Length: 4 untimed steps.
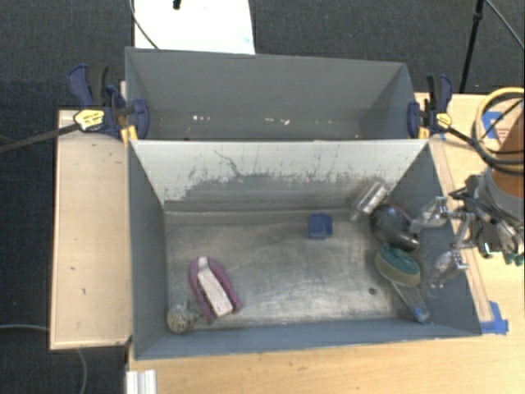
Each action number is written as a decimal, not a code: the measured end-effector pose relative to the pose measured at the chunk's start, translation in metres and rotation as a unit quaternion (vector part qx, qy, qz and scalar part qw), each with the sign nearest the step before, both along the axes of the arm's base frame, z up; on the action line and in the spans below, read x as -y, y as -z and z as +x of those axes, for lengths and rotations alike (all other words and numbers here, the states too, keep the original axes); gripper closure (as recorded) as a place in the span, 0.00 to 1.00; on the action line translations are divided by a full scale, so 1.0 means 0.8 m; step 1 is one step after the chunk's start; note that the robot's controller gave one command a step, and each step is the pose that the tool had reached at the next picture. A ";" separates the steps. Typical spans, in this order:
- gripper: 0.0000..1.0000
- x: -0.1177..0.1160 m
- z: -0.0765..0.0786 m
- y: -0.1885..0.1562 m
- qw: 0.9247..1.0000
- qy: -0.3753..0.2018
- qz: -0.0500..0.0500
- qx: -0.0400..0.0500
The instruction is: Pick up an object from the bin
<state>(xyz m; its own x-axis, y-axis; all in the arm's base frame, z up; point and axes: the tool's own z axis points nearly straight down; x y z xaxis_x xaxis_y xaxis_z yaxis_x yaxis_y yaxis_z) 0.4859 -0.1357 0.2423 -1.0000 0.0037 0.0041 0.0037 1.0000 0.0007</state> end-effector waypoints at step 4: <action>0.00 -0.010 0.118 0.179 0.953 -0.304 0.020 -0.004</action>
Offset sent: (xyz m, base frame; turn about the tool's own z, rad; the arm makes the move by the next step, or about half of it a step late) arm 0.0415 0.0294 -0.1686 -0.4558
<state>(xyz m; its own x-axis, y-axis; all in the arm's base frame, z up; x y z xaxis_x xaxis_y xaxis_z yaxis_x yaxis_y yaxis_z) 0.5800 -0.1279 0.0990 -0.8176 -0.5758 -0.0003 -0.5753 0.8169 0.0408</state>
